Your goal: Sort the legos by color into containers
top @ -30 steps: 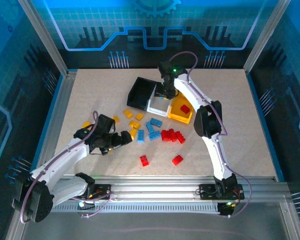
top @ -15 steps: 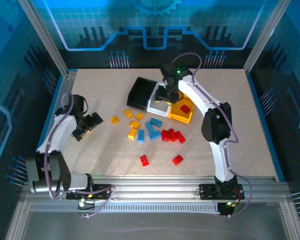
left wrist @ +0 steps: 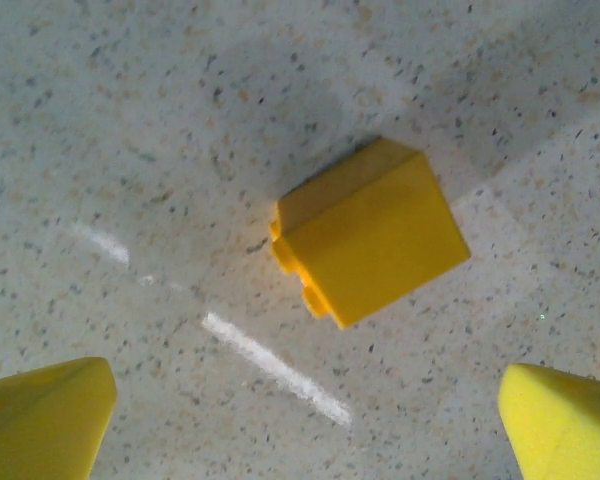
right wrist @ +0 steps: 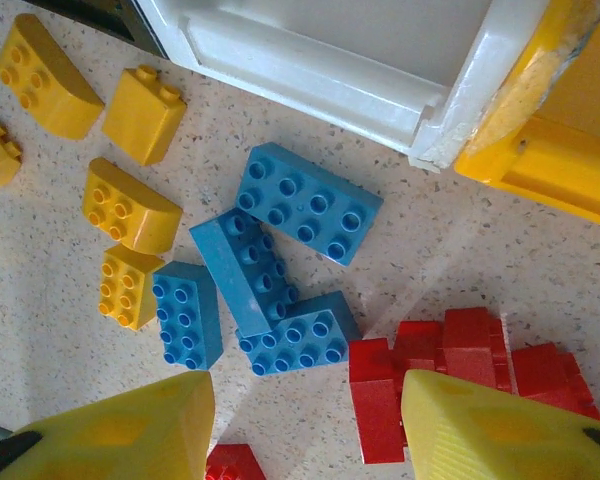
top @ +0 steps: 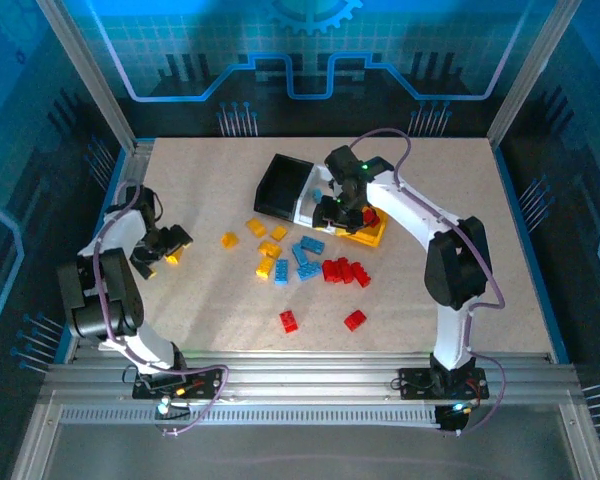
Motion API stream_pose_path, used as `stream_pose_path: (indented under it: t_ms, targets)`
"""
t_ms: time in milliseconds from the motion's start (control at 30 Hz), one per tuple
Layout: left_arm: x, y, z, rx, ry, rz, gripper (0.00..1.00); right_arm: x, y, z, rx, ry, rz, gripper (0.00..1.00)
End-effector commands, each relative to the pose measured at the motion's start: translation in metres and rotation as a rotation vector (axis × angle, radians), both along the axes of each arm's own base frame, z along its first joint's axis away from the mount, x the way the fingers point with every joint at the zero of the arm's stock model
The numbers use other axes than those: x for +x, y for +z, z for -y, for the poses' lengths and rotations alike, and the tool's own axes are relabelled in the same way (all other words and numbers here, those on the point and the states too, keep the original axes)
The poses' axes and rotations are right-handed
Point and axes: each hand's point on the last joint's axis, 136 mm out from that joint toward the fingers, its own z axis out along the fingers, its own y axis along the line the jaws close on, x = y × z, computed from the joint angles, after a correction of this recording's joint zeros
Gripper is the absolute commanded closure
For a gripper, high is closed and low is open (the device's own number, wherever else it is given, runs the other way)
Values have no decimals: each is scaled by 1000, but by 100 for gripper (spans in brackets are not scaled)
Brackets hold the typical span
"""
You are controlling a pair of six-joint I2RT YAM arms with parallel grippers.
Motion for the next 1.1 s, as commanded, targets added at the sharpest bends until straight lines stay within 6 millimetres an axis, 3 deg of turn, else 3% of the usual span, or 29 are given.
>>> stream_pose_path:
  t_ms: [0, 267, 433, 767, 1067]
  targets:
    - [17, 1, -9, 11, -31, 19, 2, -3, 6, -11, 42, 12, 5, 46]
    - [37, -10, -14, 4, -63, 0, 8, -4, -1, -12, 38, 16, -14, 47]
    - [44, -17, -7, -50, -70, -3, 16, 0, -2, -12, 34, 21, -15, 48]
    - [30, -29, 13, -134, -120, -8, 27, 7, 0, -26, 30, 23, -7, 50]
    - [25, -30, 22, -170, -154, 8, 41, -4, -1, -32, -4, 34, -2, 52]
